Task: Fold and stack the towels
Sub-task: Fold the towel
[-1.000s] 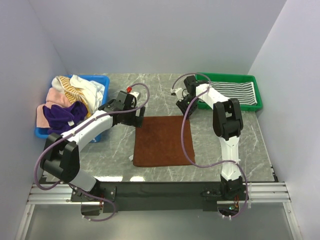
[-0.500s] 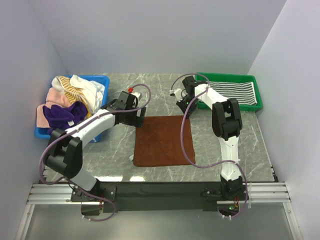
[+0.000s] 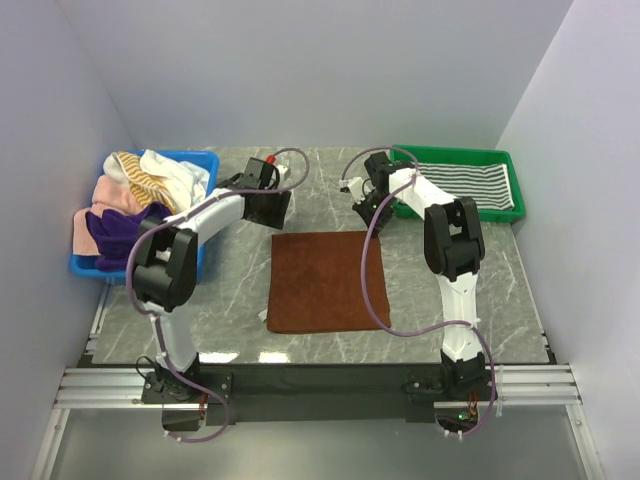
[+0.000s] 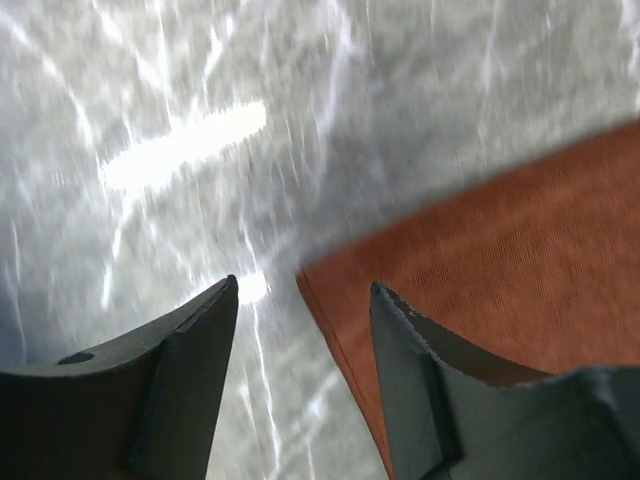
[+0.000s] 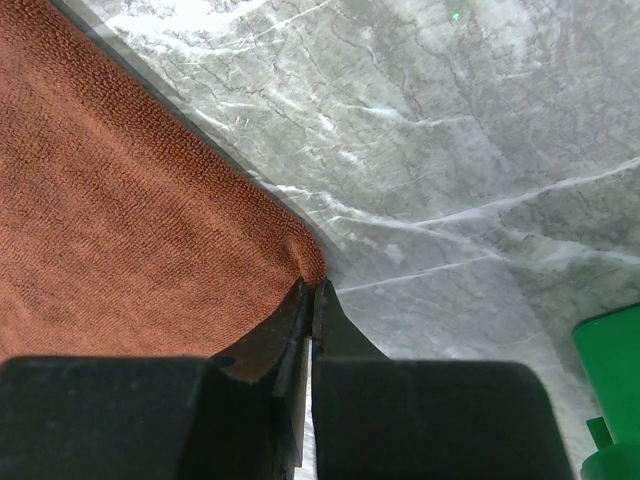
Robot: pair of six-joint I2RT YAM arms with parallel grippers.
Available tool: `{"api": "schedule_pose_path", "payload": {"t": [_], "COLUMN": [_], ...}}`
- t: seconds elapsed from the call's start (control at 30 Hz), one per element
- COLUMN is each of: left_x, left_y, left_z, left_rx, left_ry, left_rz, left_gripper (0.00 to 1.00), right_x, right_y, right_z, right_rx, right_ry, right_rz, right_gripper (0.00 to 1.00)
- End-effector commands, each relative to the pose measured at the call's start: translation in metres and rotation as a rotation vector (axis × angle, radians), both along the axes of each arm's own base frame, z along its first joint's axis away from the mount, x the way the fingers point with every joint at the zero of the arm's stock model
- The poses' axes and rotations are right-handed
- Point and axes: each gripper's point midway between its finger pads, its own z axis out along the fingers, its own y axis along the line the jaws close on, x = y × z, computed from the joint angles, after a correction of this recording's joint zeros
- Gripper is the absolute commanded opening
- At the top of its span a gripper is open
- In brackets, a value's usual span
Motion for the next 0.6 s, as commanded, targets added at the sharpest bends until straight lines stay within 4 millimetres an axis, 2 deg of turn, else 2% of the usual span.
{"api": "schedule_pose_path", "payload": {"t": [0.0, 0.1, 0.3, 0.57], "left_x": [0.019, 0.023, 0.012, 0.011], "left_y": [-0.010, -0.011, -0.016, -0.017], "left_z": [0.005, -0.006, -0.020, -0.017], "left_rx": [-0.023, -0.021, -0.049, -0.062], "left_ry": [-0.007, 0.020, 0.067, 0.057], "left_rz": [-0.072, -0.080, -0.111, -0.106], "left_gripper": [0.60, 0.53, 0.51, 0.52], "right_x": [0.005, 0.005, 0.006, 0.007], "right_y": [-0.003, -0.004, -0.005, -0.006], "right_z": [0.000, -0.001, -0.001, -0.001], "right_rx": [-0.023, -0.026, -0.031, -0.036], "right_ry": [-0.041, -0.041, -0.043, -0.053], "right_rz": [-0.001, -0.006, -0.013, -0.017], "right_gripper": [0.00, 0.00, 0.00, 0.00]}}
